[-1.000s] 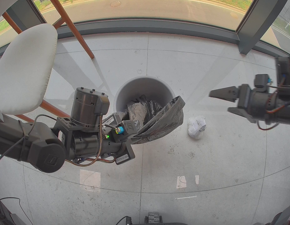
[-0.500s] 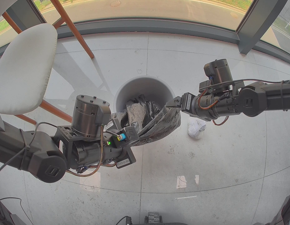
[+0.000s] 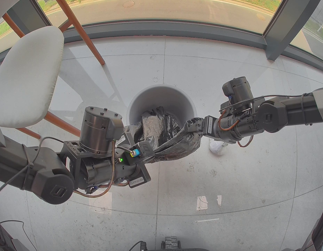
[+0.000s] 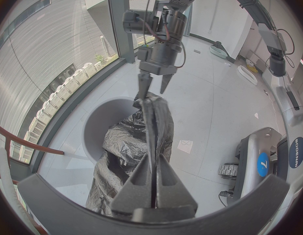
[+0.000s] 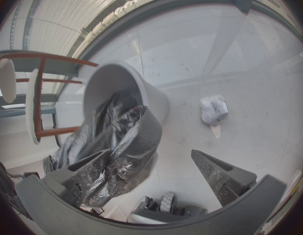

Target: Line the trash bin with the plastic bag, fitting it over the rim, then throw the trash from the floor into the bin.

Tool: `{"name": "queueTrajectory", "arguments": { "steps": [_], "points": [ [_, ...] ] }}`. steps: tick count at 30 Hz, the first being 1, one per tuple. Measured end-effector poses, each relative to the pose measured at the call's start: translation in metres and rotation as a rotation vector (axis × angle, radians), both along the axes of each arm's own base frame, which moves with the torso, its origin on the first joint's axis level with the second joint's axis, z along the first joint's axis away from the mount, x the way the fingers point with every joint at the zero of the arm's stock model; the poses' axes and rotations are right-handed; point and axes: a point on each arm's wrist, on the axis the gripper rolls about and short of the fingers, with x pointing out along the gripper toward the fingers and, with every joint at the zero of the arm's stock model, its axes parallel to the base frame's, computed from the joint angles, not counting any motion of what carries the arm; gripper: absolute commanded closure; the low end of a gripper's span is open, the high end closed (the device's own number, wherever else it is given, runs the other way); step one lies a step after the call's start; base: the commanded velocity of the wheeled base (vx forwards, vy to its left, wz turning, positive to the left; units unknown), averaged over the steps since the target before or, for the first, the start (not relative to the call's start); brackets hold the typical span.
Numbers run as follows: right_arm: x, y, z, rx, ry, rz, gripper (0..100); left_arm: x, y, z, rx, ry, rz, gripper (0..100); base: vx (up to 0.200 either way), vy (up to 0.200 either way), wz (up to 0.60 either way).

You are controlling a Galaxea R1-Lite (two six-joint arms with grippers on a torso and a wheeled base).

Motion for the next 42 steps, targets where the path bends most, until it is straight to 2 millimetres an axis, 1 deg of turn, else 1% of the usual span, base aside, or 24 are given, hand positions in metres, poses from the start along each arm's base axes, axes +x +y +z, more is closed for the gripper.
{"name": "queueTrajectory", "arguments": {
  "steps": [3,8,13,19,24,25,30,36,40,42],
  "points": [
    [-0.006,-0.003,0.002,-0.033,0.052,0.014,0,0.001,0.001,0.001,-0.01,0.002,0.022,100,0.0,0.0,0.0],
    [-0.011,-0.006,0.008,-0.041,0.059,0.024,0,0.003,0.001,0.002,-0.026,-0.01,0.044,100,0.0,0.0,0.0],
    [-0.015,-0.005,0.002,-0.054,0.082,0.032,0,0.004,0.001,0.003,-0.028,-0.011,0.046,100,0.0,0.0,0.0],
    [-0.014,0.004,-0.008,-0.063,0.097,0.046,0,0.004,0.001,0.004,-0.048,-0.003,0.058,100,0.0,0.0,0.0],
    [-0.009,0.016,-0.011,-0.058,0.086,0.057,0,0.005,0.002,0.004,-0.053,-0.002,0.072,100,0.0,0.0,0.0],
    [-0.008,0.018,-0.012,-0.058,0.085,0.061,100,0.004,0.002,0.004,-0.053,-0.003,0.073,100,0.0,0.0,0.0],
    [-0.004,0.024,-0.017,-0.062,0.088,0.065,100,0.004,0.002,0.004,-0.054,-0.002,0.076,100,0.0,0.0,0.0],
    [-0.002,0.024,-0.017,-0.059,0.087,0.06,100,0.006,0.002,0.006,-0.087,0.006,0.118,100,0.0,0.0,0.0],
    [0.002,0.024,-0.006,-0.04,0.049,0.057,100,0.008,0.001,0.01,-0.139,0.012,0.157,100,0.0,0.0,0.0],
    [0.004,0.025,0.005,-0.024,0.013,0.059,100,0.009,0.0,0.013,-0.165,0.016,0.173,100,0.0,0.0,0.0]
  ]
}}
